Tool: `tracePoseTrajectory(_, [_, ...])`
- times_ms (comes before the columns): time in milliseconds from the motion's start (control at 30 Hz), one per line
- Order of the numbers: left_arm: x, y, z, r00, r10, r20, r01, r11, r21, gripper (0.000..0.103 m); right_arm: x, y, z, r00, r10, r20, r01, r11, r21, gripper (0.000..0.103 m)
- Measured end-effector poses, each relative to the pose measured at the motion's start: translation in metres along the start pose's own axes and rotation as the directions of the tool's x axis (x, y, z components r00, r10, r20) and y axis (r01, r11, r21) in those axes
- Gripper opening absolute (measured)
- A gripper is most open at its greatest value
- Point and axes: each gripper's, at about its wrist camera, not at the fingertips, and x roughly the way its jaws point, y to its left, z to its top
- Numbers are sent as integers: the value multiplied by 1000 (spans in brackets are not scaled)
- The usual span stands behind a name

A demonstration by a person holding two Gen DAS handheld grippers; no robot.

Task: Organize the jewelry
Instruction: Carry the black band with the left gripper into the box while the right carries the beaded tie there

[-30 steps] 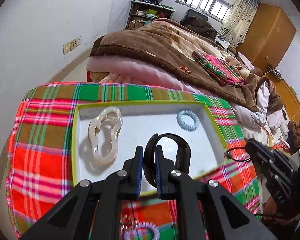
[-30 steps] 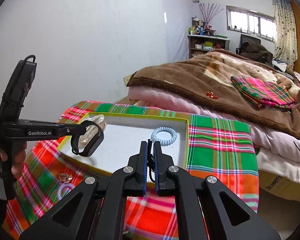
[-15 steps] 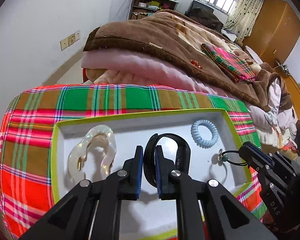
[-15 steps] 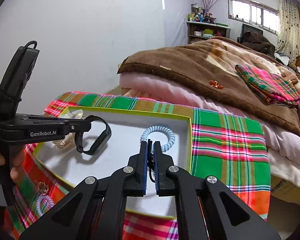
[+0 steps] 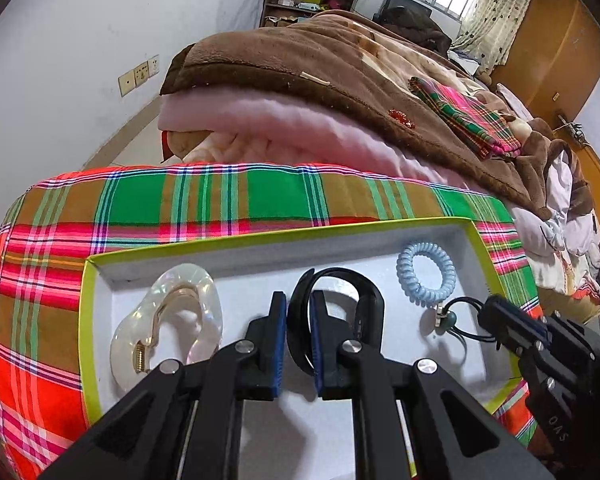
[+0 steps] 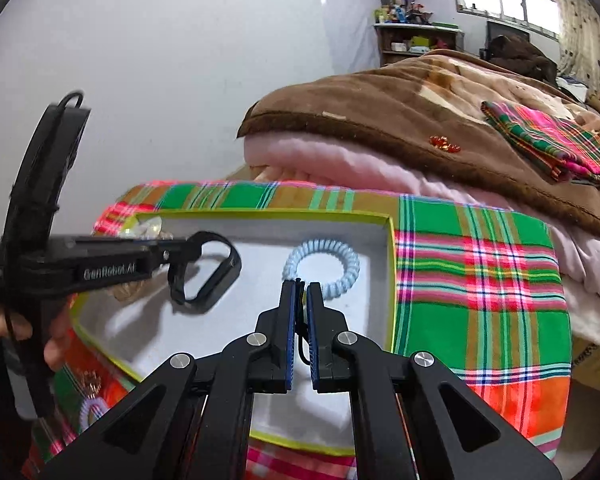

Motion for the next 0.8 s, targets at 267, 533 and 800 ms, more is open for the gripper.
tracePoseTrajectory(267, [5, 1, -1, 1000, 14, -15, -14, 1000, -2, 12, 3, -2, -8, 999, -24, -34, 23, 999, -28, 6])
tracePoseTrajectory(533, [7, -1, -3, 999, 23, -24, -23, 1000, 3, 15, 8, 1, -11, 998, -38, -52, 36, 998, -45, 6])
tracePoseTrajectory(800, [2, 0, -3, 1000, 26, -16, -26, 1000, -6, 33, 8, 0, -13, 997, -44, -57, 42, 998, -41, 11])
